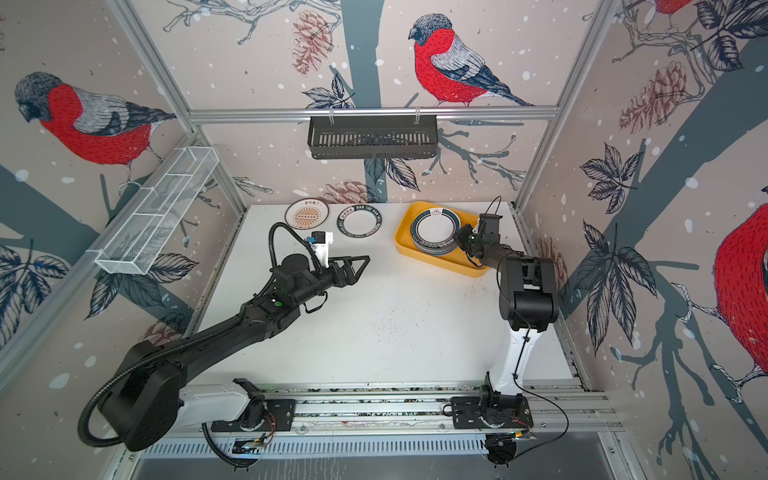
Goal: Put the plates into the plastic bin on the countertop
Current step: 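Lower the red-and-green-rimmed plate onto the stack in the yellow bin with the right gripper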
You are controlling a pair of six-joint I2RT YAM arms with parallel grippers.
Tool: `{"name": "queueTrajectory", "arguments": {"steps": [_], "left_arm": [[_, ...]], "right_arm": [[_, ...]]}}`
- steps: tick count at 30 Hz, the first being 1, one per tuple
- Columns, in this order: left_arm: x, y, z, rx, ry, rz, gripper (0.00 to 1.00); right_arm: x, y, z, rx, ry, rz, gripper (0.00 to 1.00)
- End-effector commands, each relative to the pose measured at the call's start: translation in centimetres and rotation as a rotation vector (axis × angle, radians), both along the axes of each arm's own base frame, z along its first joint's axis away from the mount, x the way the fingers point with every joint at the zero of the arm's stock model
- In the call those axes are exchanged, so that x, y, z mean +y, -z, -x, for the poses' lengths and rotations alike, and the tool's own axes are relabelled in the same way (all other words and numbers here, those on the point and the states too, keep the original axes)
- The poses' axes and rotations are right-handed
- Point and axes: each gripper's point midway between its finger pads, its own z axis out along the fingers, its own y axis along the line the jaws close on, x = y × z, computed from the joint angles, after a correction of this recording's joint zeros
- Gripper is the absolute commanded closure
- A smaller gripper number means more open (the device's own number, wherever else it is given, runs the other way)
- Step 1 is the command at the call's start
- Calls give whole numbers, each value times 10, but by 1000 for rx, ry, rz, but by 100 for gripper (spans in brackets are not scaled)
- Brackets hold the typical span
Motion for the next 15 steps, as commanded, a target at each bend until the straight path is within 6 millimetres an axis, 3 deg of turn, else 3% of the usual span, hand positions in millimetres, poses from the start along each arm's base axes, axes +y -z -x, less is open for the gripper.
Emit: {"name": "queueTrajectory", "arguments": {"steps": [1,15], "left_arm": [[-3,-10,2,-33,21,27,4],[-1,-7,4,-25,18,40,4]], "right_arm": [[1,3,-2,10,-12,8,93],[-3,4,-1,26,6,15,81]]}}
